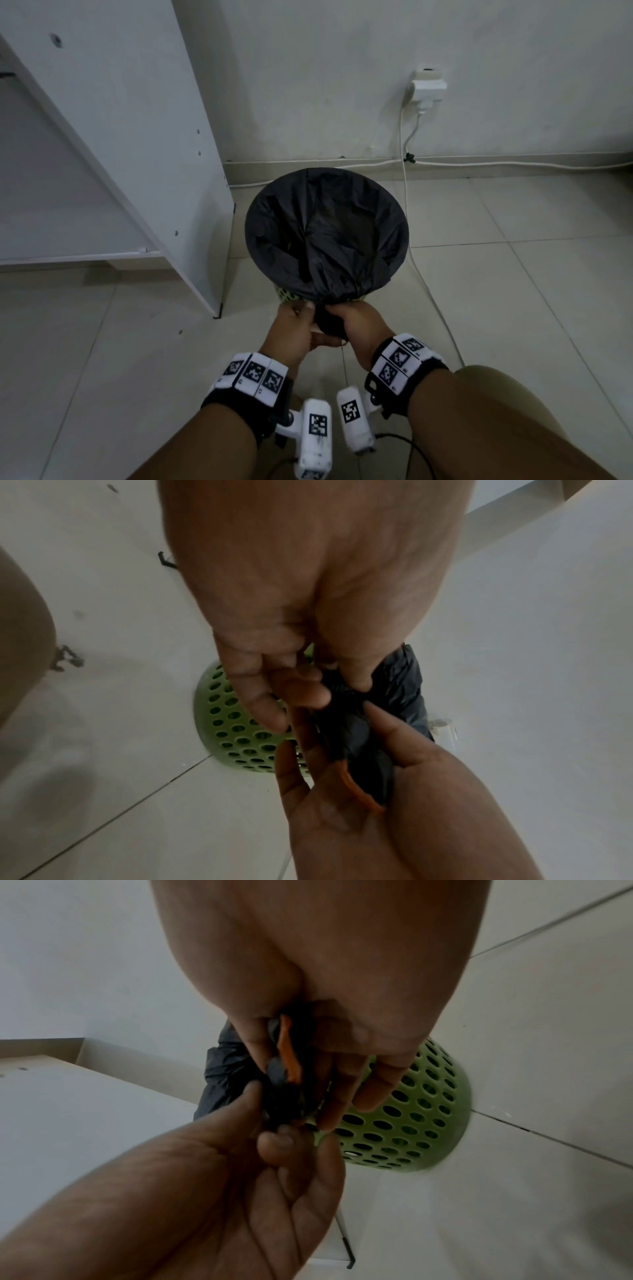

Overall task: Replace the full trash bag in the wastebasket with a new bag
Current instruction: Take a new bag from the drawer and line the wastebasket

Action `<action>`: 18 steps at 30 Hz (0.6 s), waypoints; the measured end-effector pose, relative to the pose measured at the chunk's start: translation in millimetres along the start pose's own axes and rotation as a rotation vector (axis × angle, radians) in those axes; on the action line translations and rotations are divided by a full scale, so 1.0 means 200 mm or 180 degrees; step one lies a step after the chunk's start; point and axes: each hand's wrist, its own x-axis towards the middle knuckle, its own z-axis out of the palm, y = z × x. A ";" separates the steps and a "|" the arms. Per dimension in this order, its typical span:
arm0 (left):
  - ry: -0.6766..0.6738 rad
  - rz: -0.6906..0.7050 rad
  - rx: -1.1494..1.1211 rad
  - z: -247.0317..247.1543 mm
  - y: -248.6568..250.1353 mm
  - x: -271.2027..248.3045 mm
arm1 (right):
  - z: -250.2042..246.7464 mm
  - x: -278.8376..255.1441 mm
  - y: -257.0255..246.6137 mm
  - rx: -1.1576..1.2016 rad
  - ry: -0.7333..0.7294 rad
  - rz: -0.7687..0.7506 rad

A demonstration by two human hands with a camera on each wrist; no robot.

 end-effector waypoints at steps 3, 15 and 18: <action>-0.0119 -0.0249 0.0259 -0.02 0.02 0.03 | -0.02 0.01 0.01 0.0113 0.0031 0.0094; 0.0459 0.0368 0.0650 -0.05 -0.04 0.10 | -0.06 -0.06 0.00 0.0044 0.0129 -0.0072; 0.0394 0.0058 0.0141 -0.05 -0.02 0.08 | -0.10 -0.05 0.02 0.0419 0.0263 -0.0203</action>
